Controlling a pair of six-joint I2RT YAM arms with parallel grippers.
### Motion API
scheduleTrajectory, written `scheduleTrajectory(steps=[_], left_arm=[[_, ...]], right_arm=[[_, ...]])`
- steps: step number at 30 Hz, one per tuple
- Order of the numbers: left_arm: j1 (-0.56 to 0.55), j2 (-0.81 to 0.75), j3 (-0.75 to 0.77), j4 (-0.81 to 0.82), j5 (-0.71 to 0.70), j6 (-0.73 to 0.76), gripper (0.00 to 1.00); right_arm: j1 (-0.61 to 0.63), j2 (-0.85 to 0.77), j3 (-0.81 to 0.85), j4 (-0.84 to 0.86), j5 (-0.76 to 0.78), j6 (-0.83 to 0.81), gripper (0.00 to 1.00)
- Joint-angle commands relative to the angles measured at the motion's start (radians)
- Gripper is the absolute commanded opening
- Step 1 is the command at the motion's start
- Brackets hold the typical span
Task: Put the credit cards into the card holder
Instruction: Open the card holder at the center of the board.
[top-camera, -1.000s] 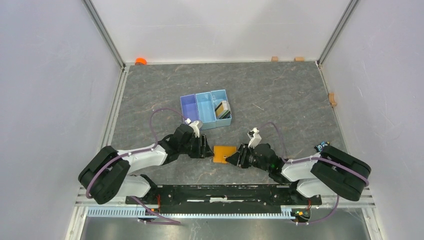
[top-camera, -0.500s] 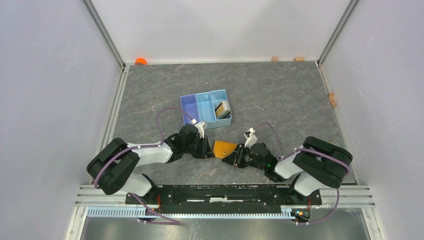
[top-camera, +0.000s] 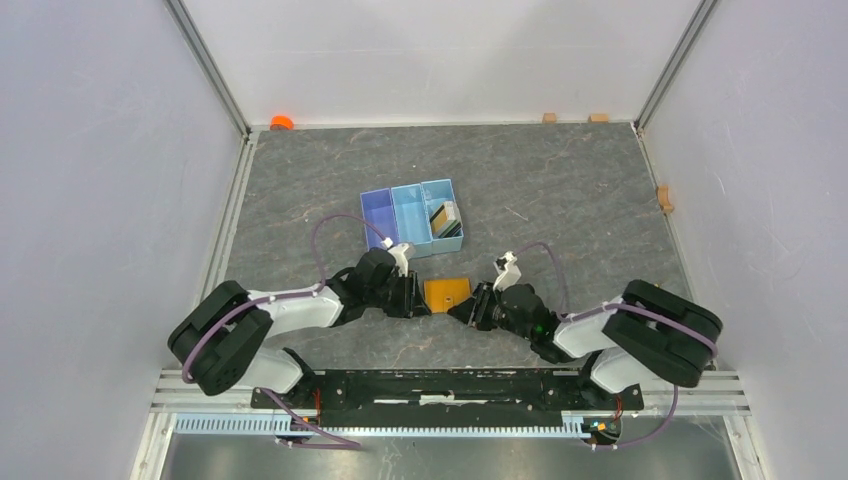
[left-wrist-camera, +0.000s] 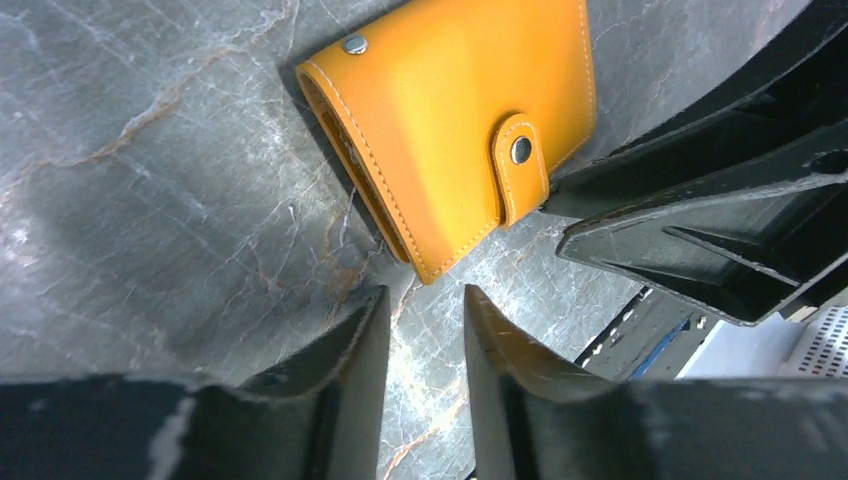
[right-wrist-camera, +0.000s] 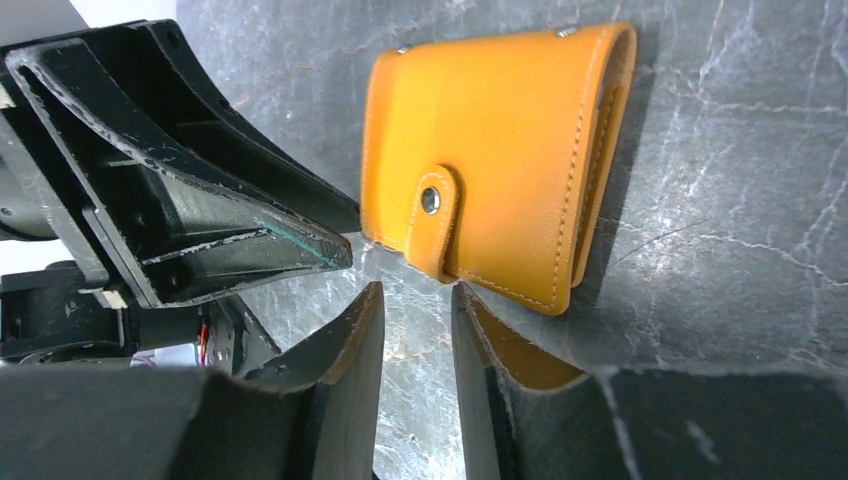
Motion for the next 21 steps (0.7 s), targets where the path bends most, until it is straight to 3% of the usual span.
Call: scheduleTrajectory(steps=[1,11,21], left_arm=[[-0.005,-0.080,0.038,-0.081,-0.046,0.040,0.45],[0.022,-0.094,0.079,-0.123,-0.147,0.059,0.55],[0.068,-0.019,0.090,-0.032,-0.084,0.048,0.57]], right_arm=[[-0.003,-0.114,-0.012,-0.082,0.043,-0.050,0.37],[-0.043,-0.099,0.085,-0.198,0.017,-0.145,0.39],[-0.071,0.003,0.161,-0.176,-0.010,-0.169,0.40]])
